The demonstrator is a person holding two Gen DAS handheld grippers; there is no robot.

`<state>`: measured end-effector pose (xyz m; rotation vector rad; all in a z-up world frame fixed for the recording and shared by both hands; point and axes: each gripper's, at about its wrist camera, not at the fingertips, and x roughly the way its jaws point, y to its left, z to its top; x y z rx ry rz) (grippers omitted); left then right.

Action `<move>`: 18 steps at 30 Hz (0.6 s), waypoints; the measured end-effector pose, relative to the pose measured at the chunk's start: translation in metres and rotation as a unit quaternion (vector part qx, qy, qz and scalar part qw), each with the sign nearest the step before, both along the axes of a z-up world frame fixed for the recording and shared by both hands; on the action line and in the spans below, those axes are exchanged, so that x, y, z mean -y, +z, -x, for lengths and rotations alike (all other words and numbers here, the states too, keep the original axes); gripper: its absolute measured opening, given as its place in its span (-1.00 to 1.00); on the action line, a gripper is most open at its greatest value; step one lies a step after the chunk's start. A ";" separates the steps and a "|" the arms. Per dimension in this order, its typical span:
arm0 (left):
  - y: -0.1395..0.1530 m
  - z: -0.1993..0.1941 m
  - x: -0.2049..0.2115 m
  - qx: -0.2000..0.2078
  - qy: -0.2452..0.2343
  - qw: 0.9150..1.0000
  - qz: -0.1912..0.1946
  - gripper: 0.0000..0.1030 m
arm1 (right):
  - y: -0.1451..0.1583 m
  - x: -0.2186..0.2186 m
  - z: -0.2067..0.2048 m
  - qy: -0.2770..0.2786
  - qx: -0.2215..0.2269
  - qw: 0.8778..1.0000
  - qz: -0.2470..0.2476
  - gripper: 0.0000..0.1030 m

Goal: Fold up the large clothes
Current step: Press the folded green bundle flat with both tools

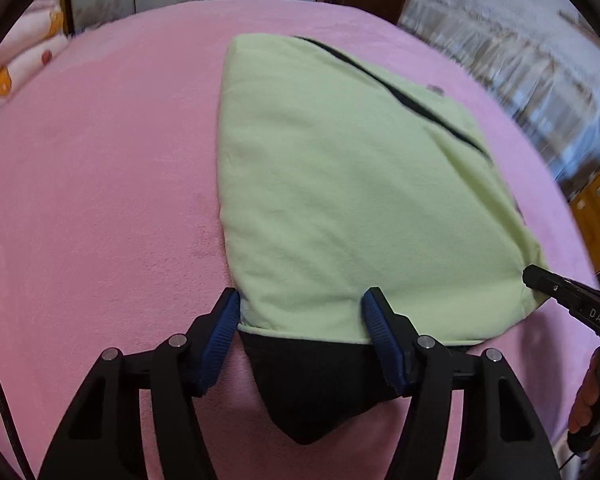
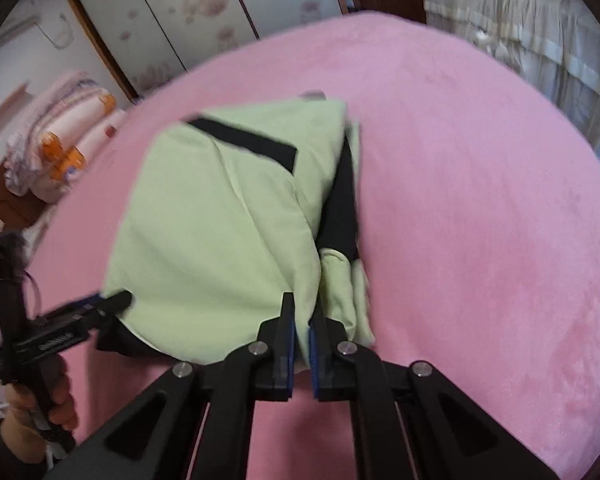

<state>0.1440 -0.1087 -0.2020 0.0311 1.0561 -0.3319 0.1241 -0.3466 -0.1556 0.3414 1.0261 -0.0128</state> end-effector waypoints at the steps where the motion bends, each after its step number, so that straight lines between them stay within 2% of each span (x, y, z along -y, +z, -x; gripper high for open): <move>1: -0.003 0.002 0.003 0.006 -0.003 1.000 -0.008 0.21 | -0.011 0.001 -0.001 -0.004 -0.004 1.000 -0.002 -0.92; 3: 0.000 0.004 0.005 0.007 -0.005 1.000 -0.013 0.22 | -0.016 0.004 0.000 -0.016 -0.004 1.000 -0.014 -0.92; 6: 0.007 0.005 0.003 -0.005 -0.013 1.000 -0.006 0.32 | -0.002 0.001 0.001 -0.017 -0.006 1.000 -0.010 -0.90; 8: 0.013 0.003 -0.002 -0.013 -0.021 1.000 0.006 0.37 | 0.014 0.000 0.001 -0.010 0.003 1.000 -0.004 -0.73; 10: 0.023 -0.004 -0.007 -0.019 -0.026 0.999 0.035 0.43 | 0.034 0.002 -0.005 -0.004 0.023 1.000 -0.004 -0.60; 11: 0.026 -0.009 -0.010 -0.019 -0.025 0.998 0.049 0.45 | 0.042 0.006 -0.010 -0.004 0.032 0.999 -0.011 -0.47; 13: 0.032 -0.023 -0.017 -0.018 -0.015 0.997 0.068 0.46 | 0.048 0.019 -0.026 -0.011 0.043 0.999 -0.025 -0.37; 18: 0.036 -0.071 -0.027 -0.028 0.013 0.996 0.087 0.46 | 0.033 0.045 -0.089 -0.027 0.023 0.998 -0.055 -0.37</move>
